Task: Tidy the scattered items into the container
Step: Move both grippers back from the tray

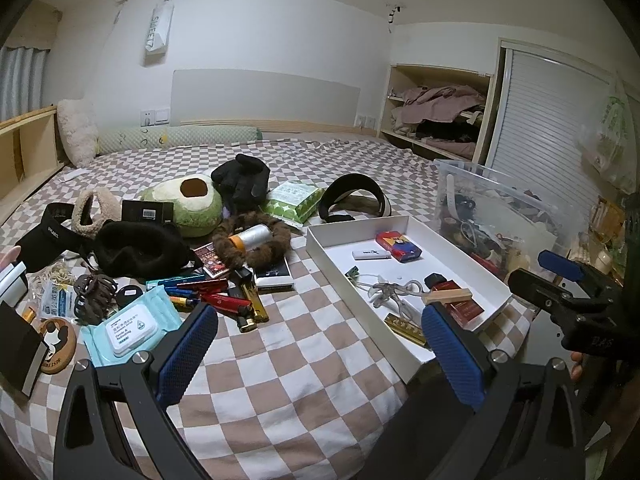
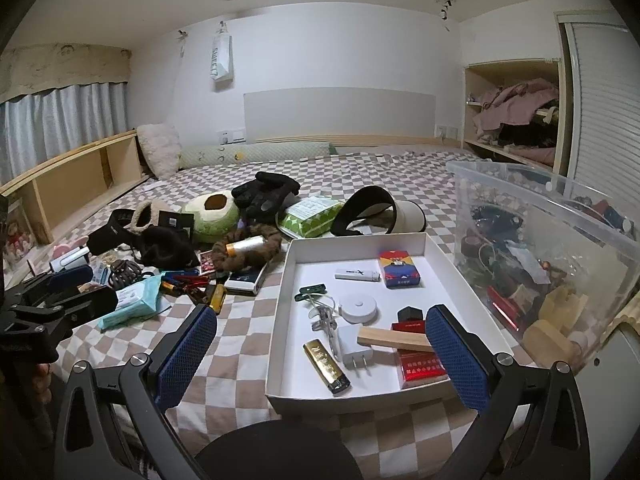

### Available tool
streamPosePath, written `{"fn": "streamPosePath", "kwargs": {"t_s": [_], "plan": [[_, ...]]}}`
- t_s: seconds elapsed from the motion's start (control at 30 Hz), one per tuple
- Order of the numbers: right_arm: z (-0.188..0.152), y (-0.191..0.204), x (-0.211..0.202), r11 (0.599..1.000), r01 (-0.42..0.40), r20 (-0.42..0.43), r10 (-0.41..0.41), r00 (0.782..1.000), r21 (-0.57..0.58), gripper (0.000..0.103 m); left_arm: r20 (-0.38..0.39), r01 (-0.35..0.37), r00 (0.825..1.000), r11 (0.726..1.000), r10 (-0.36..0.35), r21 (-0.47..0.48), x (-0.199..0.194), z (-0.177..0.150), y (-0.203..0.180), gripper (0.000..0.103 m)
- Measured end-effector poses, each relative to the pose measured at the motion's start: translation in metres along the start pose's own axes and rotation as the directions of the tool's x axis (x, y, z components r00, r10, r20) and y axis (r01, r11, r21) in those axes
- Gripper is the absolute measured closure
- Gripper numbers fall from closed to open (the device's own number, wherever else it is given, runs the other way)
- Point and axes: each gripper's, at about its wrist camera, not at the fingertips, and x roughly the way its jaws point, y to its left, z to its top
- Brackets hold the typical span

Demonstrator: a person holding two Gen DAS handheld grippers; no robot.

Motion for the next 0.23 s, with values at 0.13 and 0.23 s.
{"fn": "streamPosePath", "kwargs": {"t_s": [0.13, 0.23], "plan": [[-0.0002, 0.0009, 0.0011, 1.0, 0.001, -0.007, -0.001, 1.0, -0.004, 0.0, 0.014, -0.024, 1.0, 1.0, 0.024, -0.005, -0.0018, -0.001, 0.0004, 0.0], [-0.0009, 0.0001, 0.0016, 1.0, 0.002, -0.009, -0.002, 1.0, -0.001, 0.0, 0.019, -0.029, 0.999, 1.0, 0.029, -0.01, -0.0027, -0.0011, 0.0008, 0.0]]}}
